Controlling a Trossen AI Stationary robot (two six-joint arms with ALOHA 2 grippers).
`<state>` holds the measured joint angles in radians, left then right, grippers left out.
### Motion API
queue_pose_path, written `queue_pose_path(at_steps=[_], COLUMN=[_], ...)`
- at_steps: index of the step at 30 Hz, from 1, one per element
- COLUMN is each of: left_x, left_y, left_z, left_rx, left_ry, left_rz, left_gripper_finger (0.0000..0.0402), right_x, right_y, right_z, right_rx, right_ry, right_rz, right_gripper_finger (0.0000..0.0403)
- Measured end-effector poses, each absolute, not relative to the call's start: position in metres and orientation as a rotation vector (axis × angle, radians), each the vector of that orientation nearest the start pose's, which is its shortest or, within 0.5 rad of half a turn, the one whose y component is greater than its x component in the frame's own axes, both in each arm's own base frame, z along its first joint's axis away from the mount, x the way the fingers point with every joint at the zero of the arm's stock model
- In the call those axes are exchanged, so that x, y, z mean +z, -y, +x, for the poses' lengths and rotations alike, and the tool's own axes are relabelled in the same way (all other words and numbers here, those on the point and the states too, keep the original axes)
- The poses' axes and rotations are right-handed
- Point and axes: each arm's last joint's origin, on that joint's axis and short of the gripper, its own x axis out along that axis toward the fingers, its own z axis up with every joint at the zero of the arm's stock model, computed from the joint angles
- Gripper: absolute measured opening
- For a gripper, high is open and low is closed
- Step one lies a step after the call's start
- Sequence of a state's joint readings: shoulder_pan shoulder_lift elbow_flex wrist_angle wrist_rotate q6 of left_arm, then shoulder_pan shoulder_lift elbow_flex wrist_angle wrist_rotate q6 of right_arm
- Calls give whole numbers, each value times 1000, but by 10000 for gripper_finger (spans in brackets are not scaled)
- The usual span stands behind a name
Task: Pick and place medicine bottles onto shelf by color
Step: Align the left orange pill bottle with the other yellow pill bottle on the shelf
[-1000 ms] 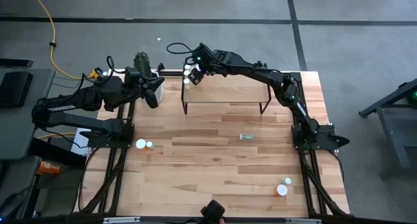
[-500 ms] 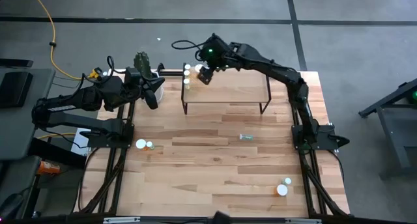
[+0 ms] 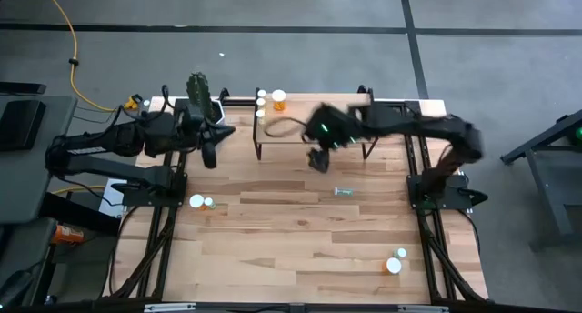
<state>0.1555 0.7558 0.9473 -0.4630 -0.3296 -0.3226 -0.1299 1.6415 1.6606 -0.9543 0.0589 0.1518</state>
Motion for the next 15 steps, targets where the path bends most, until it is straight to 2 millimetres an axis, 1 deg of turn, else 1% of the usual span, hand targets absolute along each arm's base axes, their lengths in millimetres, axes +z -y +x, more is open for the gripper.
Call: queue_pose_path(at_steps=[3, 7, 9, 11, 15], left_x=[353, 321, 304, 293, 285], left_y=[-20, -3, 3, 7, 8], left_z=[151, 158, 160, 161, 162], left_rx=[425, 312, 279, 259, 261], left_ry=[-116, 8, 40, 38, -4], left_rz=[-282, -268, -265, -253, -247], left_gripper_finger=[0, 0, 0, 0, 6], right_x=[337, 330, 331, 332, 333], right_y=[20, -5, -13, -17, -20], right_z=[312, 289, 281, 275, 272], right_rx=[-250, -263, -274, -291, -306], right_ry=[-793, -590, -492, -435, -423], right_rz=[299, 430, 466, 483, 478], right_gripper_finger=[257, 257, 257, 257, 257])
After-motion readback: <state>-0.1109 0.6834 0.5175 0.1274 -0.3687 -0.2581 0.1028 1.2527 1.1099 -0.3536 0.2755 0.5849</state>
